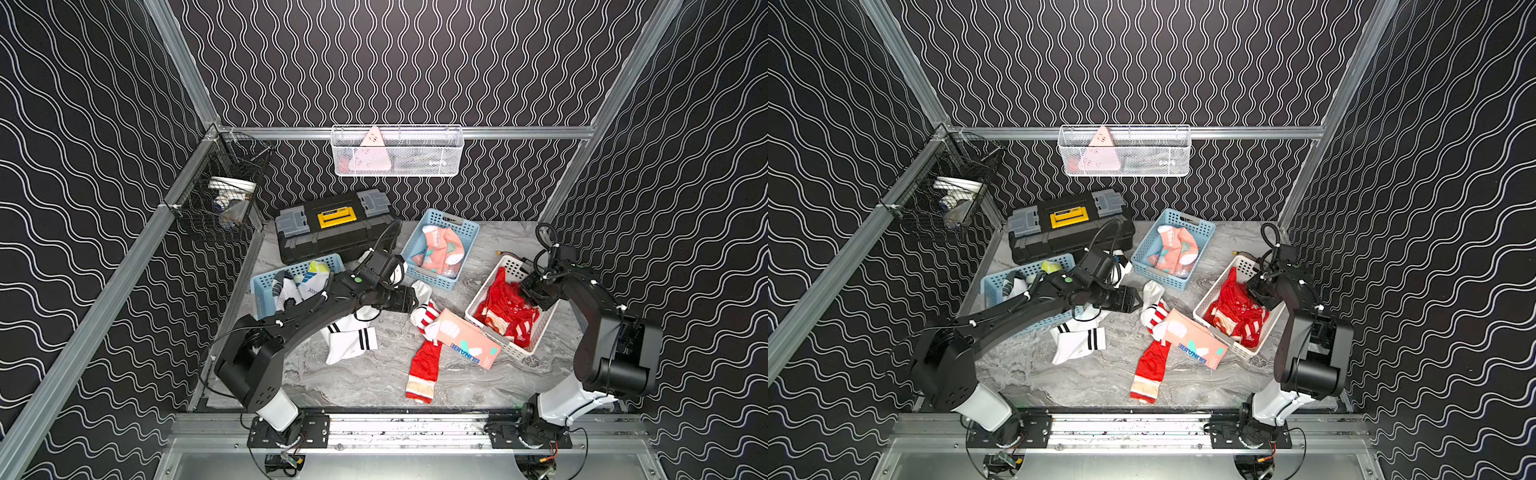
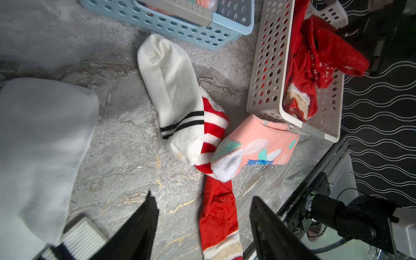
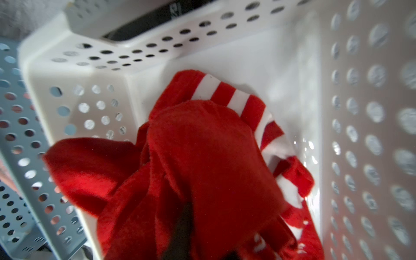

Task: Sort the socks into the basket by color
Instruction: Place the sock in the bin, then pick up the sock at the center of the board.

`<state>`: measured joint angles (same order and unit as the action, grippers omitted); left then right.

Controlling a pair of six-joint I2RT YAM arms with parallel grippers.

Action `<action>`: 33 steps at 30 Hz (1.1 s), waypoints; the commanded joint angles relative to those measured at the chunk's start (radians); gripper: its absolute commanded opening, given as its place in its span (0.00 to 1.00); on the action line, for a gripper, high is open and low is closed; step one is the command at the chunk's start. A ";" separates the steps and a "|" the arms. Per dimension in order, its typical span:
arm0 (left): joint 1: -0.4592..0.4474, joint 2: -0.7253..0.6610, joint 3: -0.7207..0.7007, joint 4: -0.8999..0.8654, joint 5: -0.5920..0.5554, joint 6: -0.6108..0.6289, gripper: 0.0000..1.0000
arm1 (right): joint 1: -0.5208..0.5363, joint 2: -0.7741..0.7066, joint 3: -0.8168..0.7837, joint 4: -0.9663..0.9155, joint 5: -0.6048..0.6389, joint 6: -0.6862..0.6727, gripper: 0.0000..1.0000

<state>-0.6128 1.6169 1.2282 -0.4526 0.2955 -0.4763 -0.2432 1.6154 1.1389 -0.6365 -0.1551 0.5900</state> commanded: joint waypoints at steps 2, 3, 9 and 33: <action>-0.008 0.029 0.012 0.050 -0.007 0.025 0.69 | 0.001 -0.058 0.004 -0.045 0.023 0.003 0.50; -0.009 0.036 0.017 0.049 -0.011 0.029 0.70 | 0.001 -0.072 0.004 -0.055 0.026 0.004 0.55; -0.022 0.074 0.037 0.055 -0.028 0.044 0.70 | 0.002 -0.171 0.000 -0.107 0.022 -0.002 0.71; -0.077 0.282 0.131 0.048 -0.111 0.099 0.73 | 0.122 -0.181 0.001 -0.113 -0.075 -0.040 0.26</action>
<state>-0.6872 1.8809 1.3426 -0.4053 0.2062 -0.4103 -0.1246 1.4162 1.1503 -0.7822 -0.1925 0.5560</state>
